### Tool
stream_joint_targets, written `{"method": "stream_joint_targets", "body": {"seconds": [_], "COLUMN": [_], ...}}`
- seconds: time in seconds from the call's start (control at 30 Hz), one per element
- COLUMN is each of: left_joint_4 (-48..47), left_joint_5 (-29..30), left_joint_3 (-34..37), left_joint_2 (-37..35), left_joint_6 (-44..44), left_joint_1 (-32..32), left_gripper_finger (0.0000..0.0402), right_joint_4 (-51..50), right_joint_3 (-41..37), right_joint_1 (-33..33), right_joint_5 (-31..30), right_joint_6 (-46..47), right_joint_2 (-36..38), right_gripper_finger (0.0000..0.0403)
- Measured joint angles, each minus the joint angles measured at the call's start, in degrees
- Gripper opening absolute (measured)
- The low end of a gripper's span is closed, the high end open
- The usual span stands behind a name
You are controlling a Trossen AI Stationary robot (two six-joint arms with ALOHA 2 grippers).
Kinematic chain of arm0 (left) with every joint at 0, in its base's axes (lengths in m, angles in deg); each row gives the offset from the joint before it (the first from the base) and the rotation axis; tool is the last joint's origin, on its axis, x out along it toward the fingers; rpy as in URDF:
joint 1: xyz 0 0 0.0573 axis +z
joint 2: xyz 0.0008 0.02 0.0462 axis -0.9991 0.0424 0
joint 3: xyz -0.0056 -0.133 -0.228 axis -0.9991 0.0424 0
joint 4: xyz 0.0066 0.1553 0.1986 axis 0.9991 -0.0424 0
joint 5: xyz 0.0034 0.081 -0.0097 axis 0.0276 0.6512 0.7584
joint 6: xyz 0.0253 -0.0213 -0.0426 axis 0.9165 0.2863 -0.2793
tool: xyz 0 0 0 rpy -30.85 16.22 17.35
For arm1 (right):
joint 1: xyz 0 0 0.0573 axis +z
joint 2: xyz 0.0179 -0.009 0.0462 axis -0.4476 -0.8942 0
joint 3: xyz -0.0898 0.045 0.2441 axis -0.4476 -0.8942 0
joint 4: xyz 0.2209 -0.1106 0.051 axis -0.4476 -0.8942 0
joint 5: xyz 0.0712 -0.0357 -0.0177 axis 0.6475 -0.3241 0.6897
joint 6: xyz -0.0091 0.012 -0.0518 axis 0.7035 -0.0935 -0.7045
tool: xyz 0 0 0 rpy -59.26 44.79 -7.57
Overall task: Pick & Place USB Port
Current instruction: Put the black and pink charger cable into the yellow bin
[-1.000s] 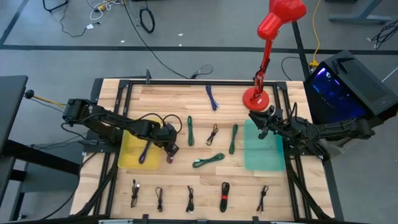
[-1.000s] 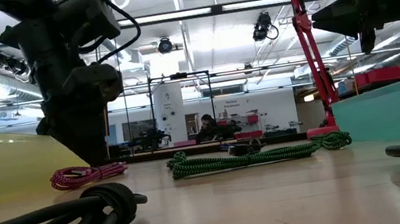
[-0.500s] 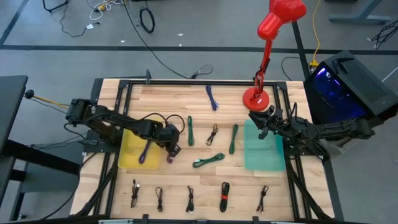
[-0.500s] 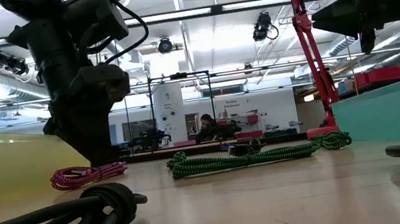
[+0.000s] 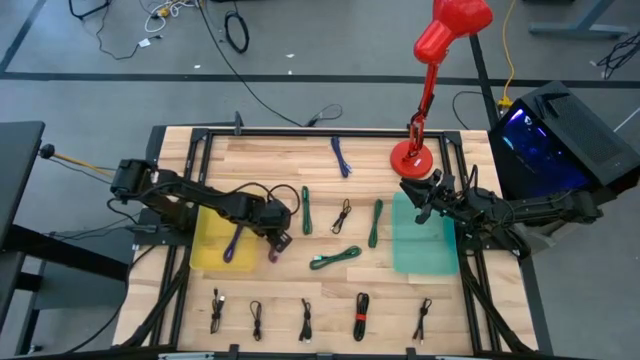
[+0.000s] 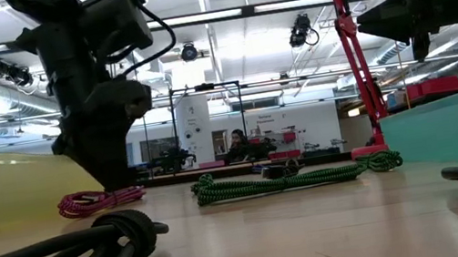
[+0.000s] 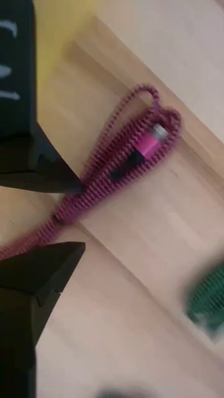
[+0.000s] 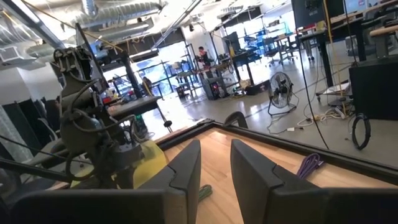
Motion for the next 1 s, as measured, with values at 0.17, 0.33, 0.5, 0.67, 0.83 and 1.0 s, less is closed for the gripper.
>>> {"method": "stream_joint_targets", "body": {"seconds": [0.17,0.33,0.5,0.67,0.83,1.0], "left_joint_4": [-1.8,-2.7,-1.8,-2.3,-1.9,-0.3], "left_joint_5": [-0.6,-0.5,-0.4,-0.4,-0.4,-0.8], "left_joint_3": [0.2,0.2,0.2,0.2,0.2,-1.1], "left_joint_2": [1.3,2.0,1.9,1.8,1.8,1.9], "left_joint_6": [0.0,0.0,0.6,1.0,1.2,1.8], "left_joint_1": [0.0,0.0,0.0,0.1,0.1,0.1], "left_gripper_finger": [0.0142,0.0142,0.0131,0.0035,0.0025,0.0025], "right_joint_4": [0.0,-0.1,-0.1,-0.2,-0.3,-0.3], "right_joint_3": [0.0,0.0,0.0,0.0,0.0,0.0], "right_joint_1": [0.0,0.0,0.0,0.0,0.0,0.0], "right_joint_5": [0.0,0.0,0.0,0.0,0.0,0.0], "right_joint_6": [0.0,0.0,0.0,0.0,-0.2,-0.2], "right_joint_2": [0.0,0.0,0.0,0.0,0.0,0.0], "right_gripper_finger": [0.0091,0.0091,0.0091,0.0091,0.0091,0.0091]}}
